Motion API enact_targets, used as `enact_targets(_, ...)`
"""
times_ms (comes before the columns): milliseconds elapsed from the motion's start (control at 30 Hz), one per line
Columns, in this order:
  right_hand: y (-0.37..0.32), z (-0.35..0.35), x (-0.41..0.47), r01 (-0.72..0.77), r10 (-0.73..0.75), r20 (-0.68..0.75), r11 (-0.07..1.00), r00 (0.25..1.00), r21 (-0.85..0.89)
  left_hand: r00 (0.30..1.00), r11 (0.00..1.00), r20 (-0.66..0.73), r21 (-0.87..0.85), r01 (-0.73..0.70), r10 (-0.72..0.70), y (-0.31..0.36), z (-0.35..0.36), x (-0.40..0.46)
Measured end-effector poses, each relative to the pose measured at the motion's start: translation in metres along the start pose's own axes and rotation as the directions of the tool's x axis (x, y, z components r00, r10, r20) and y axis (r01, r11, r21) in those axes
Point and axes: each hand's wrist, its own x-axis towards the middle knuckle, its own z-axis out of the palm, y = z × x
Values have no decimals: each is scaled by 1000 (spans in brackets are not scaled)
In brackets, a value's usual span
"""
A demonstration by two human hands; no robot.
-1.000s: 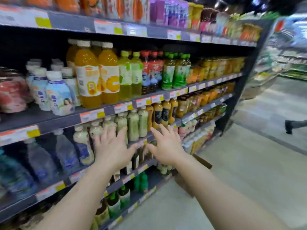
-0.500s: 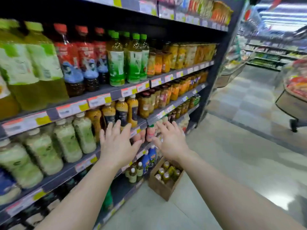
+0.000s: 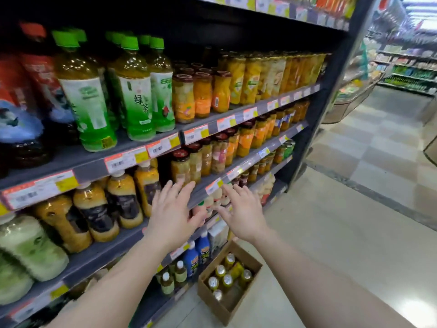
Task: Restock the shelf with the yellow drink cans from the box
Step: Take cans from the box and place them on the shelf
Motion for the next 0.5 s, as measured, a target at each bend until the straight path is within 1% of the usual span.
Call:
enact_targets(67,34,4,20,59,-61,27,996,998,63,1000,999,-7,-52,15,-15,10,25,20)
enact_targets(167,88,8,53,159,-163,36,982,986,107,994,994,-53,-60,88,-91,25,67,48)
enact_targets(333,162,45,107,290,-311,136,945,941,153,951,963,-150,-37,268,-270,46,141,79)
enact_targets(400,183,71,119,313,-339,147,933,929,177,941,954,-158,-33,298,-299,44,171,87)
enact_targets(500,208,110,121,286,-330,209,934,921,216,934,942,-123,-64,330,-335,35,215,85)
